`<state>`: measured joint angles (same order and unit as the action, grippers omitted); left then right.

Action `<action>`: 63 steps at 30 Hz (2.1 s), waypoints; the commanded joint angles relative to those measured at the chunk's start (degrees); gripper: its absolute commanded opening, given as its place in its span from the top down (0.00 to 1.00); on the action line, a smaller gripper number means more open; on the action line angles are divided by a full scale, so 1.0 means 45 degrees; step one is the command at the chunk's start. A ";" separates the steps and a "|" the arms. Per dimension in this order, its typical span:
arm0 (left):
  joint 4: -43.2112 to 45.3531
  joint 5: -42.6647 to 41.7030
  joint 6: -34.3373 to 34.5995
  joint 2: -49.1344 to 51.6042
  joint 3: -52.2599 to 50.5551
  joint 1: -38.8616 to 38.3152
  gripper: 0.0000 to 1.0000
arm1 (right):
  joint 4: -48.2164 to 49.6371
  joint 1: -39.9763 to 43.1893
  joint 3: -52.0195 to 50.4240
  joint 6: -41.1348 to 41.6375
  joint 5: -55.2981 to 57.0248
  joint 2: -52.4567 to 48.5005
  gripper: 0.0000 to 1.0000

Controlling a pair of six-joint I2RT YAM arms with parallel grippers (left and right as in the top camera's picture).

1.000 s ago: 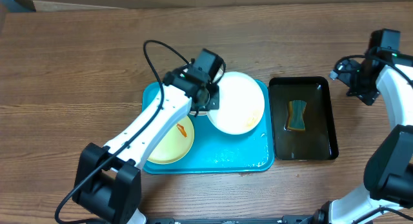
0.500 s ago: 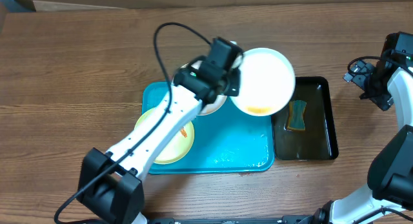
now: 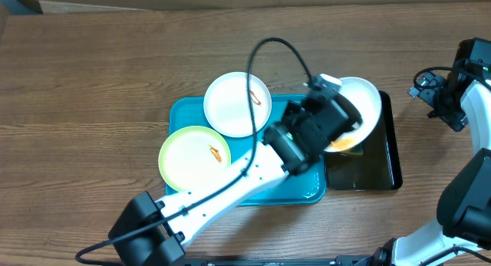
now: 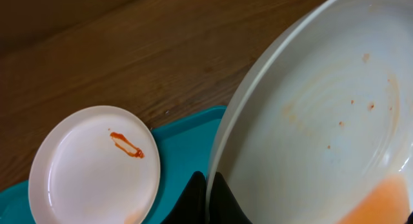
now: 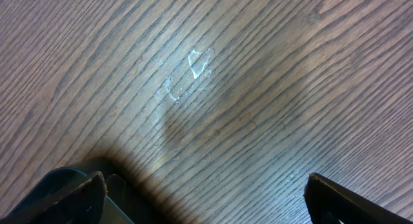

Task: Clean dirty plates on tray and stack at the side
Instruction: 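Lift the white plate off the tray with the left gripper, then swing the white plate left and lower it onto the table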

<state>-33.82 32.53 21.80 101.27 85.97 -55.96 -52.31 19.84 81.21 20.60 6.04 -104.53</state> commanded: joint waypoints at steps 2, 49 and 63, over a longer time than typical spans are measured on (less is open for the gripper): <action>0.0452 0.2671 -0.1005 0.0083 0.0359 -0.0971 0.96 | 0.0049 0.0005 -0.0034 0.0053 0.0175 0.0102 0.00; 0.0971 -0.4639 -0.0447 0.0083 0.0345 0.0019 0.96 | 0.0049 0.0005 -0.0034 0.0053 0.0175 0.0102 0.00; -0.2623 -1.3537 -0.0078 0.0083 0.0345 1.0690 0.96 | 0.0049 0.0005 -0.0034 0.0053 0.0175 0.0102 0.00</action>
<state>-42.96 -15.35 20.10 101.41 86.30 -18.57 -52.31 19.84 81.21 20.75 6.26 -104.53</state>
